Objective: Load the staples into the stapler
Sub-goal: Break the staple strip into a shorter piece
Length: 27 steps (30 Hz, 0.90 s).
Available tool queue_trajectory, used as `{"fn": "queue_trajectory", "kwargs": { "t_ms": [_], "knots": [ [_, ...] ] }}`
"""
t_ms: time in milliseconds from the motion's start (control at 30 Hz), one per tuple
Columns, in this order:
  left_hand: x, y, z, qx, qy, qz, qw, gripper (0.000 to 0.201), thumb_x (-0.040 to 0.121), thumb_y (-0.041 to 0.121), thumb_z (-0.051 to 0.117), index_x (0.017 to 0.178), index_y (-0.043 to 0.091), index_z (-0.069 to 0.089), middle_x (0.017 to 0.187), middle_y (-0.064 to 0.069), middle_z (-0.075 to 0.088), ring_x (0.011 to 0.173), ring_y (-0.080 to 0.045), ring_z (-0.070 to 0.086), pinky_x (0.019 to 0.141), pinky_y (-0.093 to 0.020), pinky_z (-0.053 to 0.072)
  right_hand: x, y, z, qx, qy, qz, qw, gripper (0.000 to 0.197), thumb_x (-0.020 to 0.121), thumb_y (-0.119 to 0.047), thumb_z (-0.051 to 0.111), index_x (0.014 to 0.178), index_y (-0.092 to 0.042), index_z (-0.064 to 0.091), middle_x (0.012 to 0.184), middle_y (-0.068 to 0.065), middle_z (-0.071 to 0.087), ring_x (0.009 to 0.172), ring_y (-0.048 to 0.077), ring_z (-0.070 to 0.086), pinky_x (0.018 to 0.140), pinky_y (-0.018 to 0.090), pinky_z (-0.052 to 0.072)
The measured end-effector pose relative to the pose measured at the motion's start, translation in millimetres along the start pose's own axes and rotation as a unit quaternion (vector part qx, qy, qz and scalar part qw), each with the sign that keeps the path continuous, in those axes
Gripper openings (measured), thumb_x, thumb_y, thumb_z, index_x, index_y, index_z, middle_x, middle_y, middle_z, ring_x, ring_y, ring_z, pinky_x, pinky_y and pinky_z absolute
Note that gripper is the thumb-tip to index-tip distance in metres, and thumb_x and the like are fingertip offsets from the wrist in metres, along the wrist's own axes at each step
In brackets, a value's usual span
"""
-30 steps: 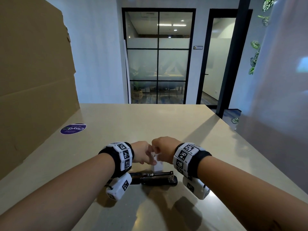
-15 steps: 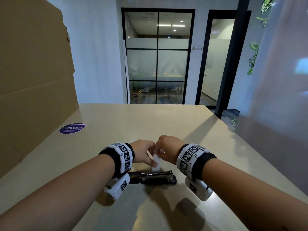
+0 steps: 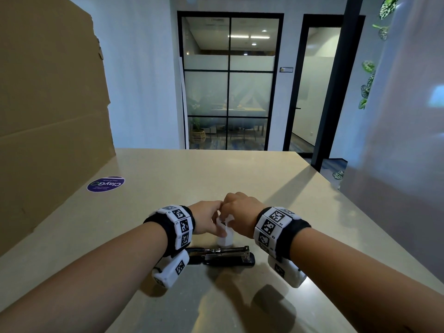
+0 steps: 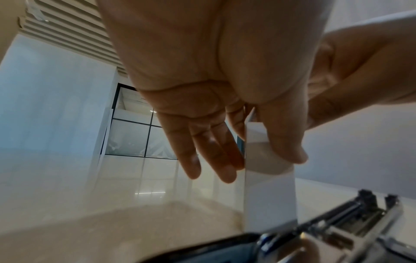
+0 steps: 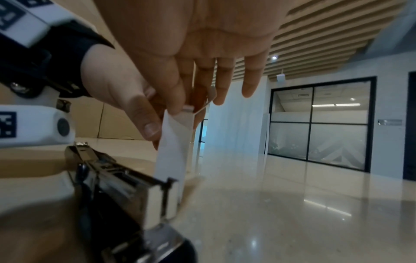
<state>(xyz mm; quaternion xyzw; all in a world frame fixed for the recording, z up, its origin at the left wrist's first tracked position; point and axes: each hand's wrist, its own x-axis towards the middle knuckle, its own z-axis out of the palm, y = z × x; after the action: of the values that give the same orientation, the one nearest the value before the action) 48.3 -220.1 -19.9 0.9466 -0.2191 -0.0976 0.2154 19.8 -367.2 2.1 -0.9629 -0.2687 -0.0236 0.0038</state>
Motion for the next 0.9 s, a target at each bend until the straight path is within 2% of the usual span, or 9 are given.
{"fn": "queue_trajectory", "kwargs": {
  "t_ms": [133,300,400,467,567,633,700,800,900],
  "knots": [
    [-1.4,-1.2,-0.8,0.009,0.007,-0.011,1.000,0.044,0.074,0.034,0.077,0.107,0.016,0.054,0.092,0.004,0.056,0.085,-0.017,0.054,0.074,-0.029,0.043,-3.6,-0.5,-5.3,-0.019,0.025,-0.002,1.000,0.022,0.086,-0.022,0.063,0.107,-0.017,0.066,0.120,0.006,0.055,0.116,0.025,0.047,0.093,0.039,0.047],
    [-2.9,-6.3,-2.7,-0.048,-0.003,-0.013,0.999,0.032,0.075,0.047,0.072,0.077,0.025,0.050,0.076,0.000,0.066,0.075,-0.019,0.067,0.071,-0.034,0.049,-7.3,3.1,3.1,0.053,0.017,0.023,0.998,0.022,0.085,-0.024,0.064,0.105,-0.018,0.071,0.112,0.006,0.057,0.099,0.028,0.061,0.079,0.028,0.045],
    [-6.0,-4.4,-5.9,-0.082,-0.007,-0.019,0.996,0.029,0.083,0.048,0.063,0.075,0.023,0.050,0.078,0.000,0.065,0.078,-0.020,0.071,0.078,-0.040,0.055,-12.9,5.7,6.3,0.072,0.027,0.027,0.997,0.025,0.086,-0.027,0.056,0.104,-0.019,0.072,0.096,0.000,0.051,0.081,0.023,0.056,0.073,0.025,0.042],
    [-7.6,-3.9,-7.4,-0.113,-0.008,-0.027,0.993,0.023,0.091,0.038,0.056,0.076,0.021,0.051,0.079,0.001,0.065,0.080,-0.020,0.070,0.078,-0.038,0.054,-13.9,7.2,6.7,0.076,0.030,0.034,0.996,0.027,0.089,-0.031,0.053,0.103,-0.021,0.073,0.091,-0.004,0.046,0.077,0.019,0.052,0.072,0.027,0.043],
    [-7.4,-6.0,-8.3,-0.142,0.000,-0.037,0.989,0.015,0.095,0.022,0.049,0.081,0.019,0.053,0.079,0.000,0.065,0.089,-0.024,0.070,0.078,-0.035,0.054,-8.9,8.2,7.7,0.058,0.020,0.046,0.997,0.029,0.092,-0.038,0.053,0.101,-0.022,0.074,0.091,-0.002,0.050,0.085,0.023,0.059,0.071,0.028,0.042],
    [-7.1,-8.4,-7.9,-0.156,0.016,-0.035,0.987,0.006,0.093,0.012,0.049,0.096,0.018,0.050,0.082,-0.001,0.065,0.087,-0.023,0.071,0.075,-0.034,0.053,-5.7,8.2,8.0,0.062,0.022,0.059,0.996,0.027,0.091,-0.037,0.056,0.106,-0.023,0.072,0.099,0.002,0.059,0.096,0.024,0.062,0.072,0.026,0.040],
    [-7.6,-11.0,-7.4,-0.165,0.031,-0.020,0.986,0.022,0.090,0.009,0.054,0.106,0.020,0.043,0.084,0.000,0.064,0.077,-0.018,0.069,0.072,-0.033,0.052,-3.6,7.6,6.9,0.079,0.027,0.064,0.994,0.032,0.090,-0.036,0.059,0.119,-0.025,0.065,0.112,0.002,0.064,0.105,0.023,0.062,0.080,0.027,0.043],
    [-8.5,-12.9,-10.0,-0.092,0.076,0.035,0.992,0.031,0.083,0.009,0.065,0.089,0.029,0.042,0.096,0.001,0.055,0.084,-0.017,0.062,0.078,-0.038,0.053,0.7,5.8,3.7,0.084,0.013,0.072,0.994,0.044,0.089,-0.034,0.061,0.131,-0.023,0.054,0.121,0.002,0.065,0.111,0.023,0.060,0.091,0.032,0.046],
    [-7.1,-14.7,-12.5,-0.013,0.105,0.075,0.992,0.026,0.079,0.013,0.070,0.083,0.031,0.052,0.100,0.004,0.044,0.098,-0.014,0.052,0.090,-0.031,0.047,3.4,4.3,1.6,0.072,-0.019,0.072,0.995,0.039,0.090,-0.032,0.060,0.127,-0.020,0.059,0.120,0.007,0.061,0.112,0.026,0.058,0.093,0.035,0.047]
  ]
}}
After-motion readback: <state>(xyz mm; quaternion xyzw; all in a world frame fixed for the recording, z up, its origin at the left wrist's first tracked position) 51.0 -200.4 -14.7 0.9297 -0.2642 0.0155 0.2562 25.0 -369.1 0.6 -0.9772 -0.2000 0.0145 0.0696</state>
